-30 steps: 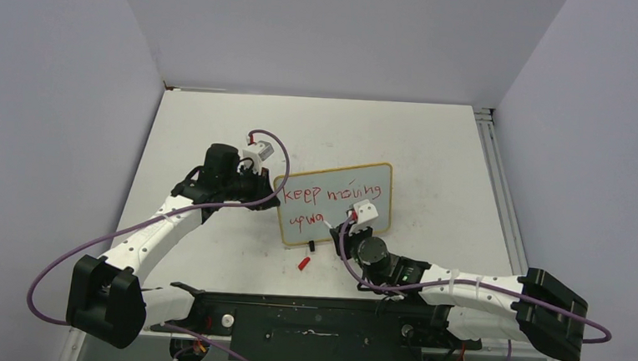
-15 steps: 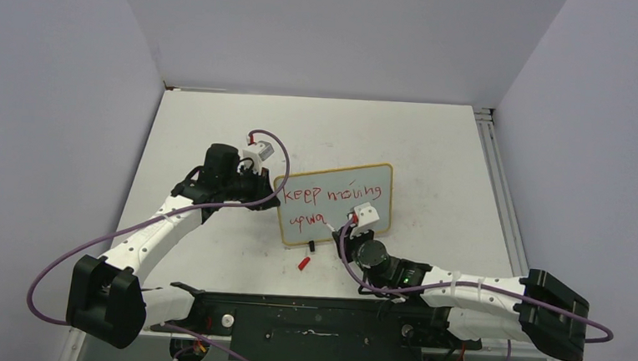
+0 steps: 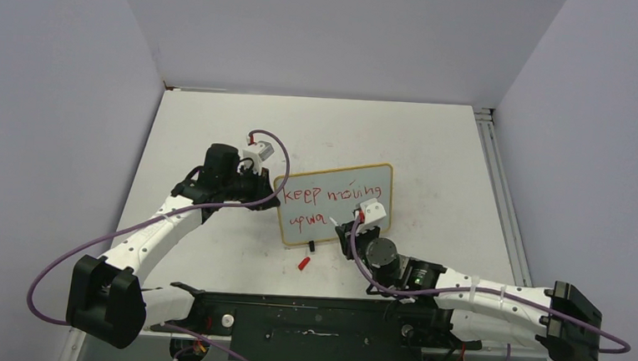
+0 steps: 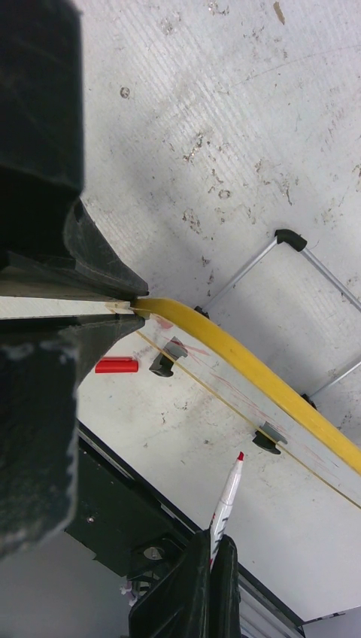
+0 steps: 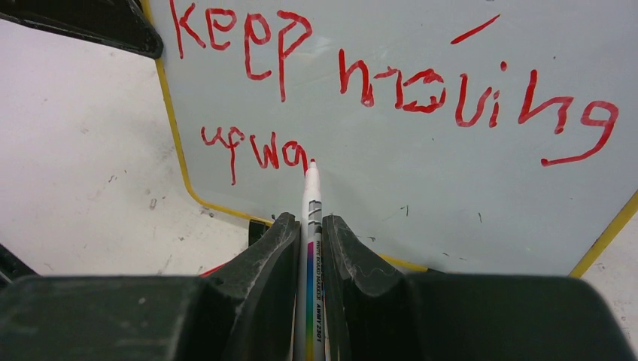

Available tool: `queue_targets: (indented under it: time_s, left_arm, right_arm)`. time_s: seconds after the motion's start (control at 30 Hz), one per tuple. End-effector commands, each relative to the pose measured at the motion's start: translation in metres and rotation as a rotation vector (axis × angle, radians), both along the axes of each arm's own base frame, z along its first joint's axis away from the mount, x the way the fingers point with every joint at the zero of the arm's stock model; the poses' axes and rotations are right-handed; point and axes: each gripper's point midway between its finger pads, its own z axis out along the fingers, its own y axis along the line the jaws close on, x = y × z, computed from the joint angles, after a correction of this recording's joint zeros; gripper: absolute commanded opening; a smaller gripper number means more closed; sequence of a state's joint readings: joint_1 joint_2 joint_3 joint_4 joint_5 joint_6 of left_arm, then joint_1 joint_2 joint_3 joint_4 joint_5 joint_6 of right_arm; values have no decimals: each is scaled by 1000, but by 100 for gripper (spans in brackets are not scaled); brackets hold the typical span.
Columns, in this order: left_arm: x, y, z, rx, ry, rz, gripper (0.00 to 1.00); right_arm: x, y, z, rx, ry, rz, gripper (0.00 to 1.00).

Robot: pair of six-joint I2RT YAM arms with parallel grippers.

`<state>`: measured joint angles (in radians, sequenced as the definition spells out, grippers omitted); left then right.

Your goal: Write a sentence on the whiteboard

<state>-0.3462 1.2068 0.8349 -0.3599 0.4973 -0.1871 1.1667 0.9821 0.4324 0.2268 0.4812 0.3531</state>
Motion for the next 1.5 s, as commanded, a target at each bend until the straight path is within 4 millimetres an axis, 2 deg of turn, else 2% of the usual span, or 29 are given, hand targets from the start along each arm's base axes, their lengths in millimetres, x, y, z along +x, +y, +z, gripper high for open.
queue_targets:
  time_s: [0.0, 0.47, 0.77, 0.97, 1.47]
  left_arm:
    - [5, -1, 9, 1, -31, -7, 0]
    - [4, -2, 8, 2, -24, -12, 0]
    - [4, -2, 7, 0, -20, -14, 0]
    - [4, -3, 7, -1, -19, -16, 0]
    - [4, -3, 8, -4, -23, -19, 0]
  right_arm:
    - [1, 6, 31, 50, -36, 22, 5]
    - [14, 6, 16, 29, -30, 24, 5]
    - [17, 14, 25, 58, -57, 39, 5]
    - [21, 21, 21, 45, -55, 45, 5]
    - [26, 17, 21, 47, -70, 6, 5]
